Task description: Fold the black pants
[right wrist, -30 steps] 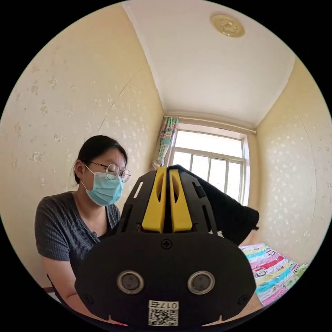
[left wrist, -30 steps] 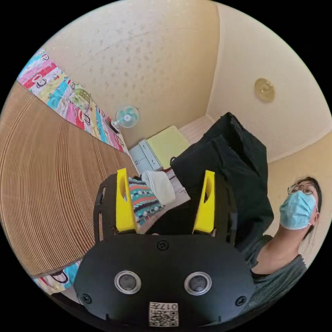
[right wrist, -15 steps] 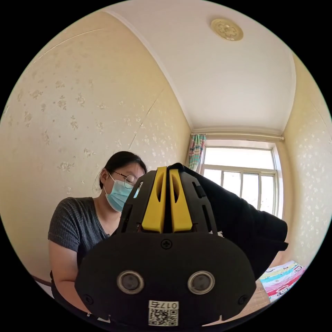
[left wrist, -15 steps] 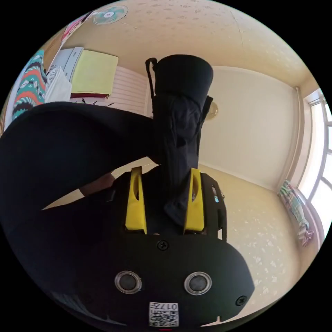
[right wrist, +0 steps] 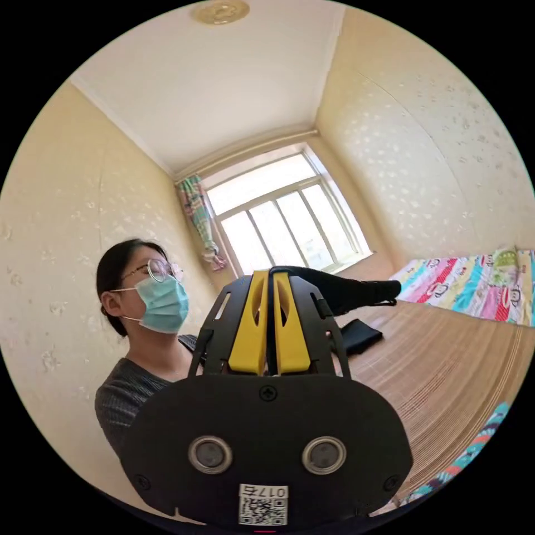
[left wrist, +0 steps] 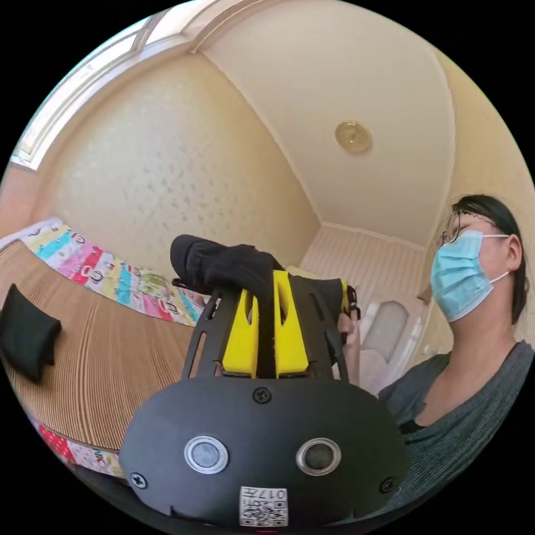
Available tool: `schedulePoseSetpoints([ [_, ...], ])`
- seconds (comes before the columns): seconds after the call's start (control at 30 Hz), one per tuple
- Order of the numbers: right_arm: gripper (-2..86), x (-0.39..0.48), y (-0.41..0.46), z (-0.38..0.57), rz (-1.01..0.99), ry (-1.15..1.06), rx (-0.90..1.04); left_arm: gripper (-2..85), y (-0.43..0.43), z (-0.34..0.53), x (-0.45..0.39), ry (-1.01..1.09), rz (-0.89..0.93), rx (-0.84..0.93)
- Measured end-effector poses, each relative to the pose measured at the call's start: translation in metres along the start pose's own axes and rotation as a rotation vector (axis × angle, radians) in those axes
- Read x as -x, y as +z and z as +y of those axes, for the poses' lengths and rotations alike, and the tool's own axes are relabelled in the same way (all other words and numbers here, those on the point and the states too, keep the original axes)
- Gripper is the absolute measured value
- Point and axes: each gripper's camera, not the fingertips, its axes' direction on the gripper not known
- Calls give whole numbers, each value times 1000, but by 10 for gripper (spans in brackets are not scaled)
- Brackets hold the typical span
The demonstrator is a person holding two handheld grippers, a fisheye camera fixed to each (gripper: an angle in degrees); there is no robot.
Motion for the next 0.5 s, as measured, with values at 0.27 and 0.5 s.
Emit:
schedulePoseSetpoints([
  [0.27, 18, -235, 36, -119, 66, 214, -146, 38, 263, -105, 53, 110, -234, 71],
  [0.5, 50, -385, 93, -243, 638, 320, -141, 95, 512, -232, 214, -77, -409, 488],
])
